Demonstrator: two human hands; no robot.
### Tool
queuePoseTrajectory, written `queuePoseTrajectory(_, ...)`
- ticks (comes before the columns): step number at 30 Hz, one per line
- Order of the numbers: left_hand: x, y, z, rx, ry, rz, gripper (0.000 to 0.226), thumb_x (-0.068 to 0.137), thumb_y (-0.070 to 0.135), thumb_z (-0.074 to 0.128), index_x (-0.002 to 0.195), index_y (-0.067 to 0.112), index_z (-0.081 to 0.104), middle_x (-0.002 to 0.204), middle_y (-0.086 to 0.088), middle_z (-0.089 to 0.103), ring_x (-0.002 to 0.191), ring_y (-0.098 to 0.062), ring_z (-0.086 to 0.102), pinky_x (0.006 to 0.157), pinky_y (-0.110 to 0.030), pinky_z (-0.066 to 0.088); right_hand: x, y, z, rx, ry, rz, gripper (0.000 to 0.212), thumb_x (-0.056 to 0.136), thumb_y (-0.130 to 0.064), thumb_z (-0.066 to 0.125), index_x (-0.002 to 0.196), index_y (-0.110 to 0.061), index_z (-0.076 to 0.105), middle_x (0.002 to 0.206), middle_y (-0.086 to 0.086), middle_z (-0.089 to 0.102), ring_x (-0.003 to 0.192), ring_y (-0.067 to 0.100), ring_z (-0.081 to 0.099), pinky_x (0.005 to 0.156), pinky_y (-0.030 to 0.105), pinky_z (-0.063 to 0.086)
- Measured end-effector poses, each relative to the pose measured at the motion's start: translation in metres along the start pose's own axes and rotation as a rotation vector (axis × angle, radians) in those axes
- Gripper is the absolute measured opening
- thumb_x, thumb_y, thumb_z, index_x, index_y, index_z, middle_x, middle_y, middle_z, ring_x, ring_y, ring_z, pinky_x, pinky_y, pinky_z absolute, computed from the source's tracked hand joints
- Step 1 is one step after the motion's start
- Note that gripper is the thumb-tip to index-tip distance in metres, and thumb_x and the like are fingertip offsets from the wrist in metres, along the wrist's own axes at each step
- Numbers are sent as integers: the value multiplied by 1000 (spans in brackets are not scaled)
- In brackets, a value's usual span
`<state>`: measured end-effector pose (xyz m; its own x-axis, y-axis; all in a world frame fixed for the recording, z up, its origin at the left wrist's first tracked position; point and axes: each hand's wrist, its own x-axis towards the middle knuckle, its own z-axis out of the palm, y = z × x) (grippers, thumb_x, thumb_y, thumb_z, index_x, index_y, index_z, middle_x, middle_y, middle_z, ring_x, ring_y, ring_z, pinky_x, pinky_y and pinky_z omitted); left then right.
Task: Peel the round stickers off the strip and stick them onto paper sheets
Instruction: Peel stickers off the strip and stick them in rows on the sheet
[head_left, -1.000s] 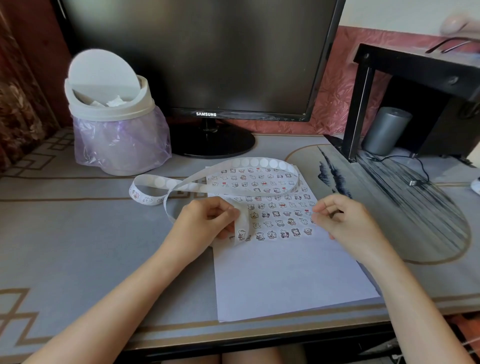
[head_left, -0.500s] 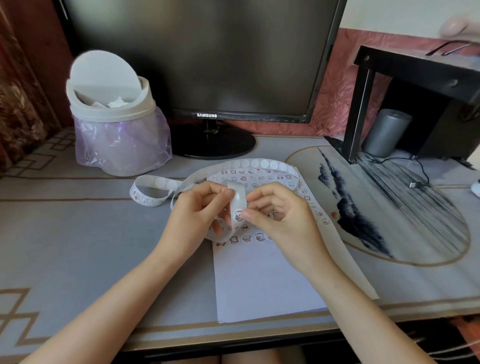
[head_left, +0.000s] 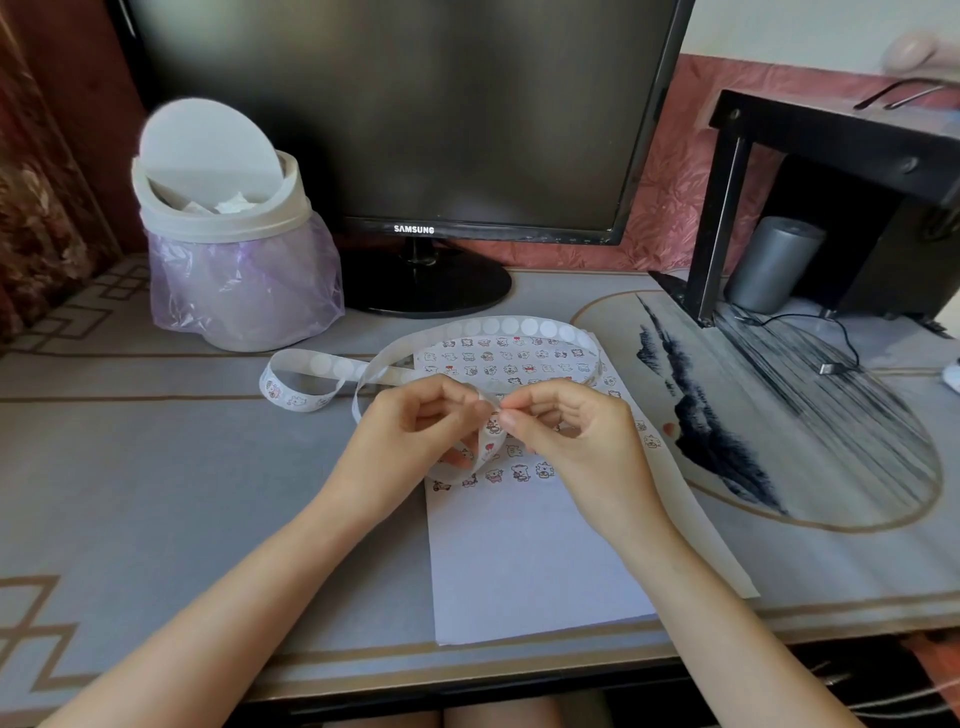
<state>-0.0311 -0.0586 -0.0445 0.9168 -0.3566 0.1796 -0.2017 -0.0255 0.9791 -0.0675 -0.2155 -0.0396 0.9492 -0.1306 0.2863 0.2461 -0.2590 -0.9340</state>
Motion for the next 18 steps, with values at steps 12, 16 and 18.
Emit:
queuePoseTrajectory(12, 0, 0, 0, -43, -4, 19, 6, 86, 13, 63, 82, 11, 67, 76, 8, 69, 69, -4, 63, 58, -18, 51, -1, 2, 0, -41, 10, 0, 11, 77, -10, 76, 79, -19, 70, 75, -8, 69, 69, 7, 59, 67, 20, 47)
queuePoseTrajectory(16, 0, 1, -1, -33, -9, 25, 6, 85, 14, 63, 82, 12, 67, 77, 10, 69, 70, -3, 64, 59, -18, 51, 0, 2, 0, -31, 5, 20, 12, 76, -10, 76, 79, -21, 71, 75, -7, 70, 72, 11, 61, 74, 37, 54)
queuePoseTrajectory(18, 0, 2, 0, -32, -12, 22, 5, 84, 16, 64, 82, 12, 67, 77, 10, 69, 71, -3, 65, 59, -17, 51, 0, 2, -1, -30, 0, 22, 12, 76, -10, 76, 79, -20, 71, 77, -5, 71, 74, 15, 62, 76, 44, 55)
